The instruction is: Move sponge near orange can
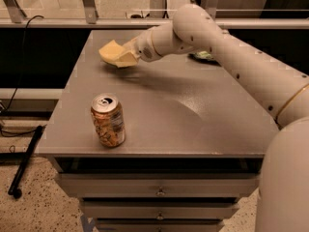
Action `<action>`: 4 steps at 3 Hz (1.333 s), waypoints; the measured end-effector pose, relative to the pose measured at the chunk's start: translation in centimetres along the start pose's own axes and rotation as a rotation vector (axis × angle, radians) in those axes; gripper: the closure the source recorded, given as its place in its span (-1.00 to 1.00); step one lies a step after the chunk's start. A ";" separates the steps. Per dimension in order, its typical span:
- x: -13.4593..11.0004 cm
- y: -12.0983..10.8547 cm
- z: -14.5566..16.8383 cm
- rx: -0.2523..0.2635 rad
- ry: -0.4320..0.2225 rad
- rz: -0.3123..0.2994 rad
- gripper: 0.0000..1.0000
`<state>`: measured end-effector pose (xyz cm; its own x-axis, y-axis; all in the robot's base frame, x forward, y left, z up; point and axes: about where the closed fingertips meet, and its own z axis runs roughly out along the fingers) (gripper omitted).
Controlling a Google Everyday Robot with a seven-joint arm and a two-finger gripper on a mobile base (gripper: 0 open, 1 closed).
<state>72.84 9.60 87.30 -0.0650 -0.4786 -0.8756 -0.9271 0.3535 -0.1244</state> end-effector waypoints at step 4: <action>2.7 7.6 -9.3 -0.078 0.089 -0.056 1.00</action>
Offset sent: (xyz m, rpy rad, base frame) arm -0.1061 -0.0692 0.0090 -0.0629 0.0071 0.0189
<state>62.24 3.52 88.32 -0.0419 -0.5664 -0.8230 -0.9557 0.2628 -0.1322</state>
